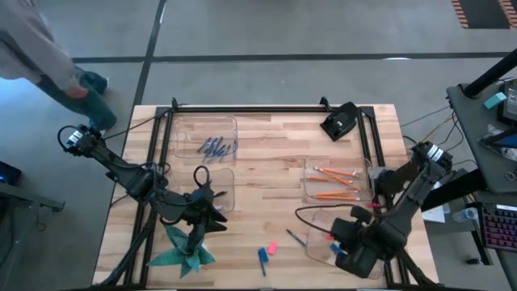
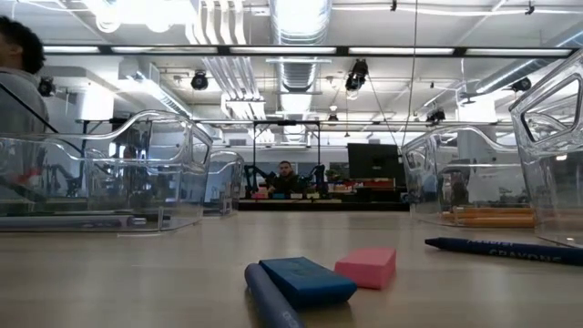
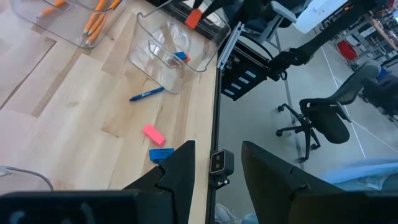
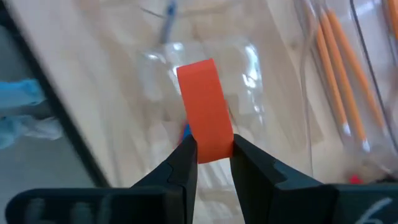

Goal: Sort crayons/erasers/pens/pencils in bins
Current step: Put the orange eraser into the bottom transparent bin

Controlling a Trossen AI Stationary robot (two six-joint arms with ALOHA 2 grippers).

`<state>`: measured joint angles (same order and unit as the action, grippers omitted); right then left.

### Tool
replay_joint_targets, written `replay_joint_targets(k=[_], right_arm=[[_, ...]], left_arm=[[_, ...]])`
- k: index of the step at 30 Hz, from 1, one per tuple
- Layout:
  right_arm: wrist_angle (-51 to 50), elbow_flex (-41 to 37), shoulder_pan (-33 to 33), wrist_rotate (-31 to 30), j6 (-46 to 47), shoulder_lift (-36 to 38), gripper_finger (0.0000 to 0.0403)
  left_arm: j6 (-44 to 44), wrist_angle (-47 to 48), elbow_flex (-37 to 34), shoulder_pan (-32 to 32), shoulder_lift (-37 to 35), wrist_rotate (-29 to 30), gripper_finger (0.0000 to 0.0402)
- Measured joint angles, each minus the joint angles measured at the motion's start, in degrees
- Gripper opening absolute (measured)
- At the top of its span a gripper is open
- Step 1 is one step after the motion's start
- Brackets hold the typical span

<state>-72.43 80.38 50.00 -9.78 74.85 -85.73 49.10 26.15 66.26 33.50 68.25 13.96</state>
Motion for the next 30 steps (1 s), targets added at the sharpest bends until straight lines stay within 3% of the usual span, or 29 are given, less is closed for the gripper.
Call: replay_joint_targets(k=[6, 11, 19, 30], right_arm=[[2.4, -9.1, 0.3, 7.5, 7.4, 0.0, 0.0077], [9.9, -15.7, 0.3, 11.1, 10.4, 0.0, 0.0074], [24.2, -22.8, 0.3, 11.4, 10.9, 0.0, 0.0075], [24.8, -24.2, 0.2, 11.3, 13.3, 0.0, 0.0088]], left_arm=[[0.0, -0.2, 0.0, 0.0, 0.0, 0.0, 0.0118], [0.1, -0.2, 0.0, 0.0, 0.0, 0.0, 0.0118], [0.2, -0.3, 0.0, 0.0, 0.0, 0.1, 0.0118], [0.2, -0.3, 0.0, 0.0, 0.0, 0.1, 0.0118]])
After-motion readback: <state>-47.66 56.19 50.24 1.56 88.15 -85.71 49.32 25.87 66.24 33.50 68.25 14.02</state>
